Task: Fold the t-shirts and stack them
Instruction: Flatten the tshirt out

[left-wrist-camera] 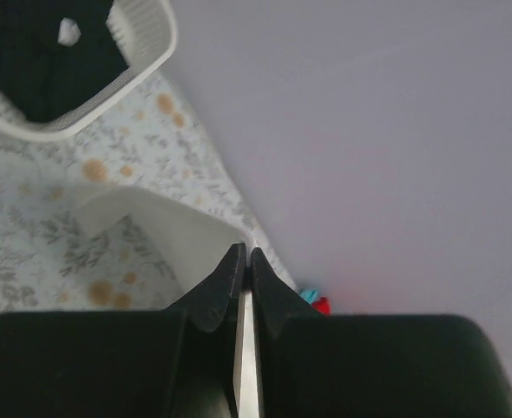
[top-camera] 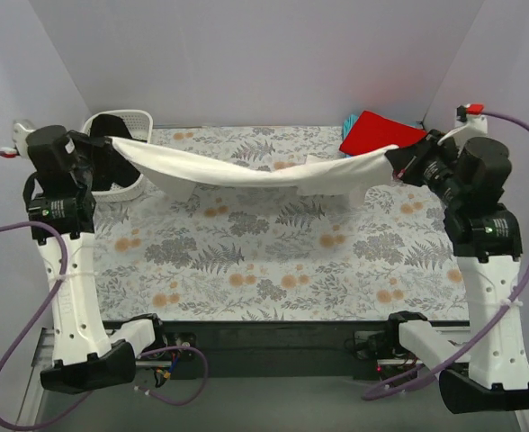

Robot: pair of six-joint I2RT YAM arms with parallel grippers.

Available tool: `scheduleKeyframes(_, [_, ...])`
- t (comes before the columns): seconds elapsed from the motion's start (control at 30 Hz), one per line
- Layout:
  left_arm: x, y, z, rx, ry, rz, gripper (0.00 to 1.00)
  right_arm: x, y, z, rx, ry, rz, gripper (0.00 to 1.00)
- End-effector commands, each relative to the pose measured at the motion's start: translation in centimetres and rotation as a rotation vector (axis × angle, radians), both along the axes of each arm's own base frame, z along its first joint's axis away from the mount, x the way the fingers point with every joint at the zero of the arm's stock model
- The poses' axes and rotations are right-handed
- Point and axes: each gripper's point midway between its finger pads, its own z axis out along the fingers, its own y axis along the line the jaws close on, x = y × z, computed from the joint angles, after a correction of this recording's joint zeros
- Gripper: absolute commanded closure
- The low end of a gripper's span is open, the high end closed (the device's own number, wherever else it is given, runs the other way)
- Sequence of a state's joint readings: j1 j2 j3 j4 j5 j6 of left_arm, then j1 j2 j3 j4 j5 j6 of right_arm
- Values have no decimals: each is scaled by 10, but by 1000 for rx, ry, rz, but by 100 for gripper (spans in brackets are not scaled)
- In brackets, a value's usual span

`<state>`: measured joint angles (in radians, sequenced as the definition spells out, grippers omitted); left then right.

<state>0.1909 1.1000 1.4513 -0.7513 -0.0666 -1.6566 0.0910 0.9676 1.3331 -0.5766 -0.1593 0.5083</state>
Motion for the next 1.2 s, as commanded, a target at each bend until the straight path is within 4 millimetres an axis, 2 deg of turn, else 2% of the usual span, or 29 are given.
scheduleKeyframes(0.0, [-39, 0, 81, 48, -147, 34, 100, -33, -10, 84, -37, -225, -14, 99])
scheduleKeyframes(0.03, [-45, 1, 95, 58, -174, 40, 100, -46, -13, 111, -34, -295, -28, 99])
scheduleKeyframes(0.07, [-49, 0, 107, 63, -197, 45, 100, -55, -14, 125, -32, -337, -32, 99])
scheduleKeyframes(0.1, [-58, -3, 129, 72, -245, 47, 100, -62, -15, 136, -33, -369, -34, 99])
scheduleKeyframes(0.17, [-67, -4, 142, 78, -280, 58, 100, -81, -19, 162, -28, -445, -49, 99])
scheduleKeyframes(0.2, [-71, -5, 151, 80, -308, 58, 100, -87, -20, 169, -29, -468, -49, 99])
scheduleKeyframes(0.3, [-69, -6, 160, 77, -339, 50, 100, -95, -22, 184, -33, -516, -58, 99])
scheduleKeyframes(0.37, [-64, -6, 162, 75, -347, 46, 100, -85, -23, 183, -36, -504, -70, 99])
scheduleKeyframes(0.47, [-44, -4, 158, 72, -345, 38, 100, -60, -19, 171, -37, -465, -59, 99])
scheduleKeyframes(0.5, [-37, -3, 162, 75, -369, 37, 100, -53, -18, 172, -31, -479, -54, 99])
scheduleKeyframes(0.53, [-24, -2, 155, 74, -354, 34, 100, -33, -15, 155, -32, -435, -48, 99])
scheduleKeyframes(0.57, [-13, -2, 146, 69, -338, 20, 100, -24, -11, 149, -25, -422, -33, 99])
scheduleKeyframes(0.6, [-3, -3, 146, 72, -351, 9, 100, -14, -9, 150, -20, -435, -24, 99])
scheduleKeyframes(0.63, [17, -1, 132, 66, -318, -2, 100, 4, -4, 132, -16, -390, -5, 99])
scheduleKeyframes(0.67, [29, 0, 121, 63, -298, -10, 100, 14, -1, 127, -12, -379, 6, 99])
scheduleKeyframes(0.7, [42, -1, 119, 62, -311, -27, 100, 24, 2, 130, 0, -398, 18, 99])
scheduleKeyframes(0.73, [52, -1, 113, 57, -307, -37, 100, 43, 7, 118, 5, -369, 33, 99])
scheduleKeyframes(0.77, [74, 1, 95, 50, -268, -45, 100, 52, 11, 114, 13, -363, 53, 99])
scheduleKeyframes(0.8, [84, 1, 97, 51, -285, -55, 100, 61, 14, 119, 26, -387, 64, 99])
scheduleKeyframes(0.83, [94, 2, 95, 53, -282, -62, 100, 82, 20, 105, 29, -350, 84, 99])
scheduleKeyframes(0.87, [117, 6, 77, 46, -244, -66, 100, 89, 23, 113, 38, -366, 97, 99])
scheduleKeyframes(0.9, [121, 10, 93, 52, -275, -59, 100, 98, 26, 117, 42, -384, 112, 99])
scheduleKeyframes(0.93, [132, 14, 91, 41, -273, -65, 100, 115, 31, 110, 43, -367, 133, 99])
scheduleKeyframes(0.97, [140, 11, 95, 32, -284, -94, 100, 118, 32, 128, 43, -410, 139, 99])
scheduleKeyframes(1.0, [154, 20, 103, 28, -305, -86, 100, 131, 34, 128, 39, -410, 141, 99])
scheduleKeyframes(1.07, [163, 24, 116, 6, -340, -109, 100, 135, 34, 147, 30, -463, 140, 99])
scheduleKeyframes(1.1, [173, 33, 113, -5, -338, -106, 100, 136, 32, 163, 28, -501, 132, 99])
scheduleKeyframes(1.13, [169, 36, 139, 6, -397, -108, 100, 137, 29, 171, 23, -523, 111, 99])
scheduleKeyframes(1.17, [171, 35, 145, -12, -416, -130, 100, 137, 26, 180, 14, -547, 98, 99])
